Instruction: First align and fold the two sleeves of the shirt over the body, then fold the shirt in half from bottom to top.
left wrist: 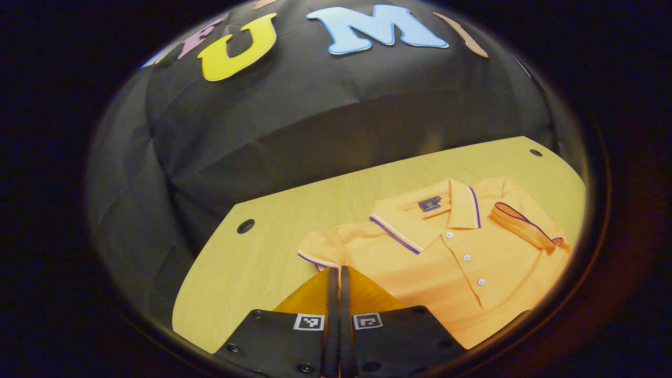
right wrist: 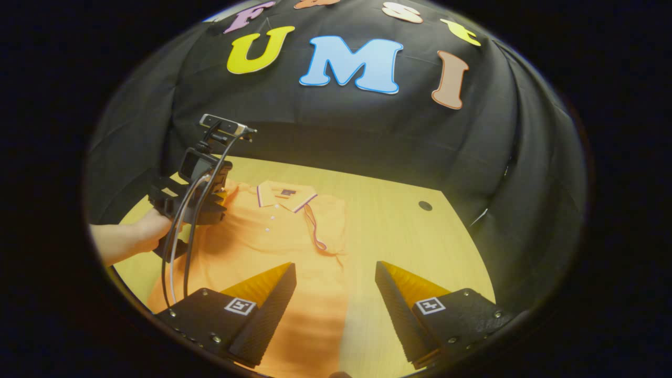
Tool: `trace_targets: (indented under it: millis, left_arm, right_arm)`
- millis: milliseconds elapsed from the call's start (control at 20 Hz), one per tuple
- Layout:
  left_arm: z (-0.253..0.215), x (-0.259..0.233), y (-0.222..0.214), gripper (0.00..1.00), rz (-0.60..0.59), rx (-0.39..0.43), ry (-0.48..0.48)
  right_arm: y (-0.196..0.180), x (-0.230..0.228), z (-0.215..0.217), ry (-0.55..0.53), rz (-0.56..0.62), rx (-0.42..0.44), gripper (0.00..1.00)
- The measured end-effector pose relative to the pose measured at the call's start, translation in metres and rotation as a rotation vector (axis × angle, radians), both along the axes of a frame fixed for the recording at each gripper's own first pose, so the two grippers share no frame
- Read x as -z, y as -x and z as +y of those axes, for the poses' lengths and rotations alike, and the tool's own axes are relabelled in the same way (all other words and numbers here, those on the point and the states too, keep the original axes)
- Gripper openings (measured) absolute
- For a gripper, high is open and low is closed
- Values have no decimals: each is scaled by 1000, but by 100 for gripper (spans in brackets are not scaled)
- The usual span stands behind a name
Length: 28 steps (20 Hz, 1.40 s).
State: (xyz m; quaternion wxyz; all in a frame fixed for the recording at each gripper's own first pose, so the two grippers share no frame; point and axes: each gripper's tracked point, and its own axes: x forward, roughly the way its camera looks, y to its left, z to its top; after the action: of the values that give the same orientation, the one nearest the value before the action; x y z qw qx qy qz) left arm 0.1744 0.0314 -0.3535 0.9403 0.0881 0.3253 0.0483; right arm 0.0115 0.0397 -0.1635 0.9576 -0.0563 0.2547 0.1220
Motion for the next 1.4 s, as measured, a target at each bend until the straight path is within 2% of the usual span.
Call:
trace_targets:
  millis: [100, 200, 300, 400, 450, 550, 600, 650, 700, 850, 1100, 1200, 1300, 1350, 1400]
  left_arm:
    - [-12, 6, 2, 10, 20, 27, -3]
    - [-20, 13, 4, 6, 42, 45, -5]
    - [-27, 17, 6, 10, 59, 64, 0]
    - [-34, 18, 11, 29, 78, 81, 18]
    - [-35, 16, 16, 46, 83, 81, 16]
    - [-38, 10, 27, 68, 79, 77, 15]
    - [-41, 6, 34, 75, 72, 75, 26]
    - [-43, 2, 42, 72, 69, 68, 40]
    - [-45, -2, 52, 84, 67, 59, 58]
    - [-46, -11, 86, 99, 69, 16, 104]
    - [-39, -19, 154, 100, 88, -36, 188]
    - [-35, -21, 182, 96, 95, -36, 204]
    - [-33, -20, 211, 100, 114, -27, 222]
    - [-36, -22, 227, 92, 121, -16, 233]
    - [-37, -24, 242, 96, 127, -4, 236]
  right_arm:
    - [4, 6, -7, 0, 9, 12, 95]
    - [7, 12, -13, -4, 22, 21, 95]
    - [10, 17, -18, -9, 32, 22, 95]
    - [13, 21, -23, -11, 36, 15, 95]
    - [13, 23, -25, -10, 35, 7, 94]
    - [16, 28, -27, -9, 33, -16, 95]
    - [19, 32, -27, -11, 32, -32, 94]
    - [21, 35, -28, -10, 32, -48, 94]
    - [24, 40, -29, -7, 35, -64, 94]
    - [34, 57, -33, 6, 52, -108, 96]
    - [62, 82, -37, -3, 110, -97, 96]
    - [75, 89, -36, -9, 128, -73, 96]
    - [87, 97, -36, -17, 154, -35, 96]
    - [94, 102, -34, -28, 166, -16, 96]
    - [100, 105, -34, -34, 180, 6, 96]
